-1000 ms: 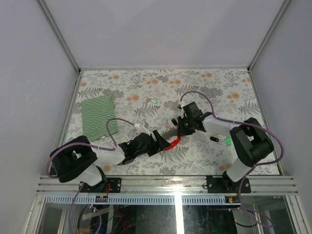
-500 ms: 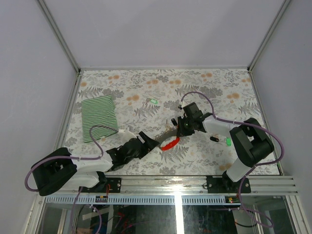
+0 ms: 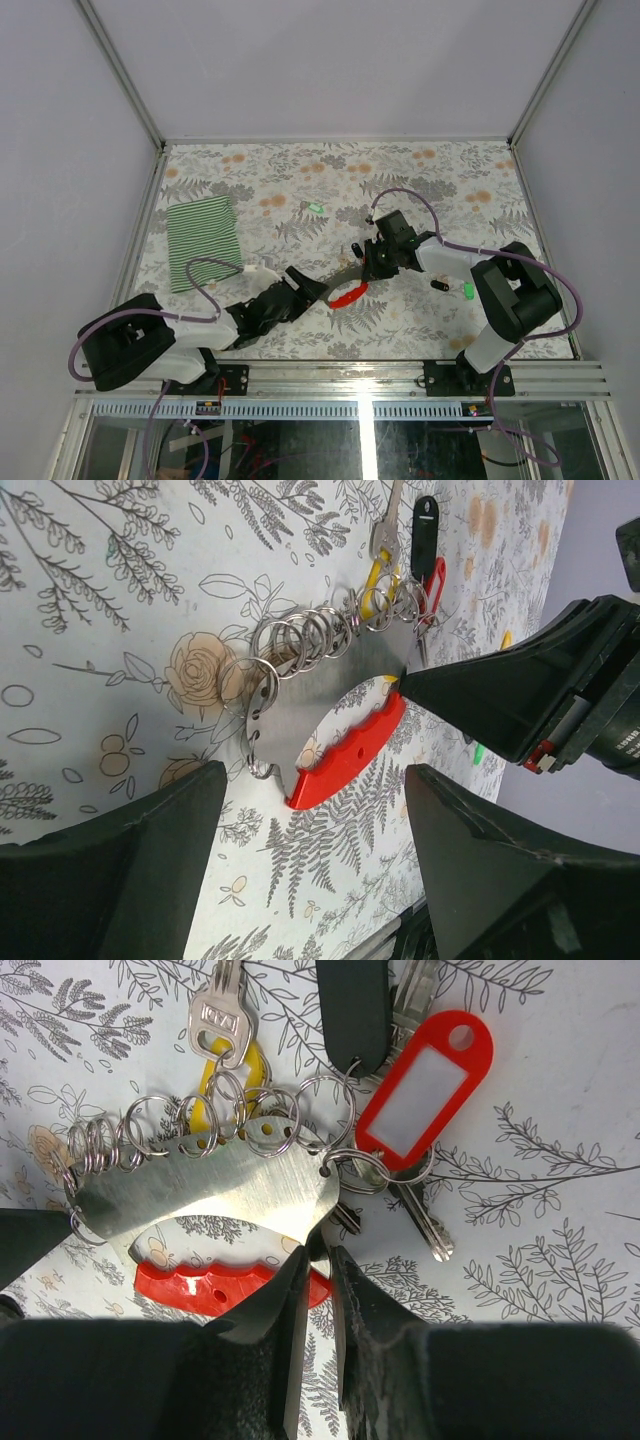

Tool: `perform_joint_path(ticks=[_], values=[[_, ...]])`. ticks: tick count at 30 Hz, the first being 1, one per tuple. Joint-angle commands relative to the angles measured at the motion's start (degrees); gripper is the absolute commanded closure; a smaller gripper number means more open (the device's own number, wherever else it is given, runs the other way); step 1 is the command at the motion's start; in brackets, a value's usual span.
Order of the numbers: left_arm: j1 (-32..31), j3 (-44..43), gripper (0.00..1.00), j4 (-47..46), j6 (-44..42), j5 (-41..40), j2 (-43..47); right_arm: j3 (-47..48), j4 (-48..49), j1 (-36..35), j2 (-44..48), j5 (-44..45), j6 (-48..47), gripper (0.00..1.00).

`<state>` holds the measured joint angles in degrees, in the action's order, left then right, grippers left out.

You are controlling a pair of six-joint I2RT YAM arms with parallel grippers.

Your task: Put the keys on the keyring

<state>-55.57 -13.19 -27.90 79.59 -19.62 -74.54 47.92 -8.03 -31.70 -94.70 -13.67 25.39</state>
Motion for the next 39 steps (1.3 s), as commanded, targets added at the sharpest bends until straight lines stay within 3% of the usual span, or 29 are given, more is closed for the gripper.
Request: perform_joint_path(ticks=[1,10,16,26,33,39], values=[[-0.08,0.88,0.25,4.47,-0.84,-2.20,-4.08,-2.36,-6.13,-0.46,-2.98,0.42,-0.47,0.79],[-0.03,0.72,0.25,-1.18,-0.47,-0.70,-10.01,-2.12,-6.37,-0.47,-3.95,-0.61,-1.06,0.79],[0.02,3.24,0.27,-11.34,-1.55,0.95,-12.27,-2.04,-6.25,-0.46,-4.62,-1.15,-1.30,0.80],[0.40,3.54,0.43,-18.54,-3.33,1.05,-14.10,-2.21,-6.04,-0.46,-4.71,-1.95,-1.65,0.80],[0.64,2.81,0.49,-20.78,-4.54,1.15,-14.47,-2.89,-5.22,-0.46,-4.70,-3.14,-1.41,0.81],[1.03,1.58,0.62,-20.28,-5.41,1.25,-14.25,-3.29,-5.22,-0.46,-4.09,-3.23,-1.48,0.81]])
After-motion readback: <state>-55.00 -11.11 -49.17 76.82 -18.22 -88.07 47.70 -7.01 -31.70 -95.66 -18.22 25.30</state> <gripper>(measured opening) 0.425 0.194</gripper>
